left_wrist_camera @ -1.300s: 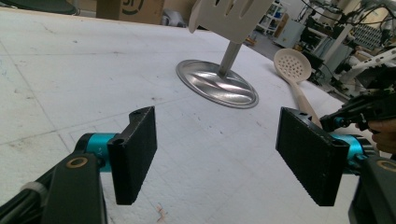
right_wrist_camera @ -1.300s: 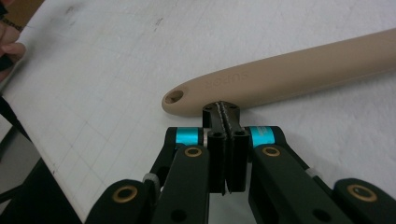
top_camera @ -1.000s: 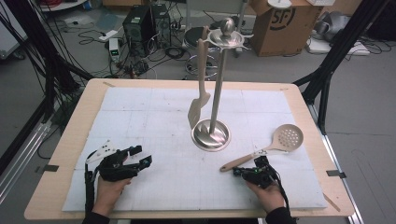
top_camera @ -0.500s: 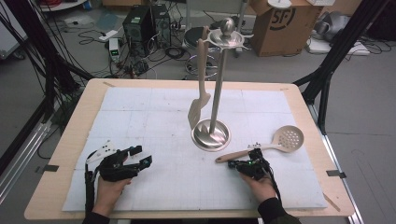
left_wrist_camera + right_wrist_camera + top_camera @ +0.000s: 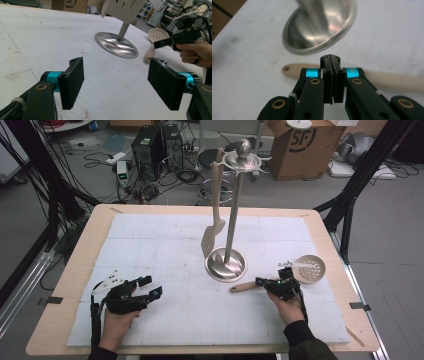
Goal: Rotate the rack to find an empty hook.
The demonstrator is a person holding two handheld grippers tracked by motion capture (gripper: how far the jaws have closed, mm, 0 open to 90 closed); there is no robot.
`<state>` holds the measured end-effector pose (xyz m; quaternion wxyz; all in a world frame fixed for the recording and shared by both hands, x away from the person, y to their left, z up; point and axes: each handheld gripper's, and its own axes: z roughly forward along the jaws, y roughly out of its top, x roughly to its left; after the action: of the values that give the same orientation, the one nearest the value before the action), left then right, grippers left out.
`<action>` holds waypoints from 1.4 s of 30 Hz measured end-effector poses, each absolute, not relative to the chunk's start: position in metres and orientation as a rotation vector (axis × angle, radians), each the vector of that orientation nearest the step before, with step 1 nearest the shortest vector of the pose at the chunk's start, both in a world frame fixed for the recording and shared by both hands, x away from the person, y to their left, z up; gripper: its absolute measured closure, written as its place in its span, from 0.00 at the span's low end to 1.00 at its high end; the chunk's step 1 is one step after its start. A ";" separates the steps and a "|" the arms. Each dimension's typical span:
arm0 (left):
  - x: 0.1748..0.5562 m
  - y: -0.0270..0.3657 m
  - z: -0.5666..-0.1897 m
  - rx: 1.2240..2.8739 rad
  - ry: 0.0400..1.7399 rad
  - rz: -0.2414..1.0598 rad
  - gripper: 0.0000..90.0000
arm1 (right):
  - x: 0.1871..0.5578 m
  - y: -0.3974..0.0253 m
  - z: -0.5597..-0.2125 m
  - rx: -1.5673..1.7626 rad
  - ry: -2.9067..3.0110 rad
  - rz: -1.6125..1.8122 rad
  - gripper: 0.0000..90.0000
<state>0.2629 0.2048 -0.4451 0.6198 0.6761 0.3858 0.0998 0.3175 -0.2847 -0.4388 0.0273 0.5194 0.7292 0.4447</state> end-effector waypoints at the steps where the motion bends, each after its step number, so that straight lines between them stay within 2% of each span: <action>1: 0.263 0.205 -0.445 1.555 0.887 0.229 0.33 | 0.322 -0.290 -0.437 1.616 2.233 1.369 1.00; 8: 0.263 0.207 -0.445 1.547 0.898 0.232 0.33 | 0.354 -0.328 -0.437 1.749 2.112 1.289 1.00; 16: 0.264 0.207 -0.446 1.548 0.898 0.229 0.33 | 0.364 -0.346 -0.449 1.779 2.099 1.125 1.00; 42: 0.262 0.204 -0.445 1.555 0.890 0.224 0.33 | 0.293 -0.363 -0.457 1.838 1.976 1.251 1.00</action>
<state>0.2620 0.2042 -0.4451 0.6194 0.6761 0.3869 0.0973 0.2934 -0.3628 -0.4569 0.0836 0.6157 0.6619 0.4193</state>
